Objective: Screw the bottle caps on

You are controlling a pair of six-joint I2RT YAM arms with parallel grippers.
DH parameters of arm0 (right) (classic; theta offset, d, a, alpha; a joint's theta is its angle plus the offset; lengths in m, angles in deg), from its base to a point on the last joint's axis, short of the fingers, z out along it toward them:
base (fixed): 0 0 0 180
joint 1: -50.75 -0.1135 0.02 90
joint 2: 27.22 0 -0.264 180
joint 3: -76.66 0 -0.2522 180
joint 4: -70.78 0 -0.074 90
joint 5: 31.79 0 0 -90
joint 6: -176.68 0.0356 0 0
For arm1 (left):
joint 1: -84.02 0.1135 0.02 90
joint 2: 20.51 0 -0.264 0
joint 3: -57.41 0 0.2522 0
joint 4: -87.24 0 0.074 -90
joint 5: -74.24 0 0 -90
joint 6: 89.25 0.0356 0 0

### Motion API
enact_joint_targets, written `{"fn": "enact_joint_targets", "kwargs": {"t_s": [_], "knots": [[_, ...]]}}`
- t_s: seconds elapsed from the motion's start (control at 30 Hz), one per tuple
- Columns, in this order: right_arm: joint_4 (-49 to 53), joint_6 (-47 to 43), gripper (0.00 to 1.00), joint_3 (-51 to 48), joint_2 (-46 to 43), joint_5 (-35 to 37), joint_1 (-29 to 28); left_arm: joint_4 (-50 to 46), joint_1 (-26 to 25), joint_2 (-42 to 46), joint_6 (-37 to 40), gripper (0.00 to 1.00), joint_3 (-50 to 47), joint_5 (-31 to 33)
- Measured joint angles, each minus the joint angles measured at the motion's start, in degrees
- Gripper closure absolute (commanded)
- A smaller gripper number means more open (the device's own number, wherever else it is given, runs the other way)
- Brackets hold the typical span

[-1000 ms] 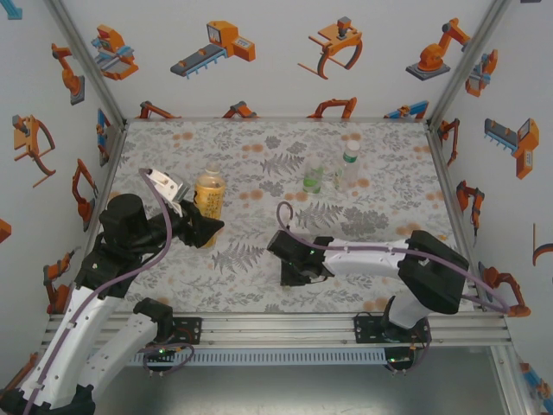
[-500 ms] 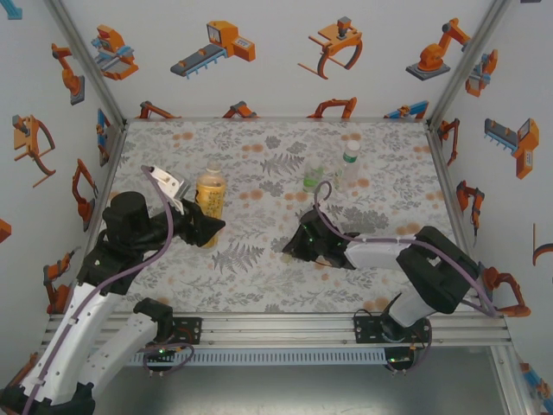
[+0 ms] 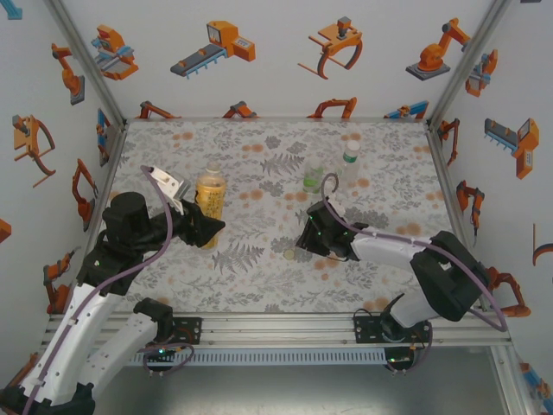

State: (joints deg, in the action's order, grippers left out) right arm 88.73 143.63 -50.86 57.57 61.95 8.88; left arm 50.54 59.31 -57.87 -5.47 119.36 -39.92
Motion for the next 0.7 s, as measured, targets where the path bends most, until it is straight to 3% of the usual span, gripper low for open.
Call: {"fn": "enact_joint_targets", "kwargs": {"t_s": [0.5,0.7], "knots": [[24.5,-13.1,0.49,28.7,18.5,1.2,-4.9,0.0,0.0,0.2,-1.6,0.97,0.0,0.5],[30.3,-15.0,0.49,34.3,23.1,2.0,-8.0,-0.2,0.0,0.2,-1.6,0.98,0.0,0.5]]}}
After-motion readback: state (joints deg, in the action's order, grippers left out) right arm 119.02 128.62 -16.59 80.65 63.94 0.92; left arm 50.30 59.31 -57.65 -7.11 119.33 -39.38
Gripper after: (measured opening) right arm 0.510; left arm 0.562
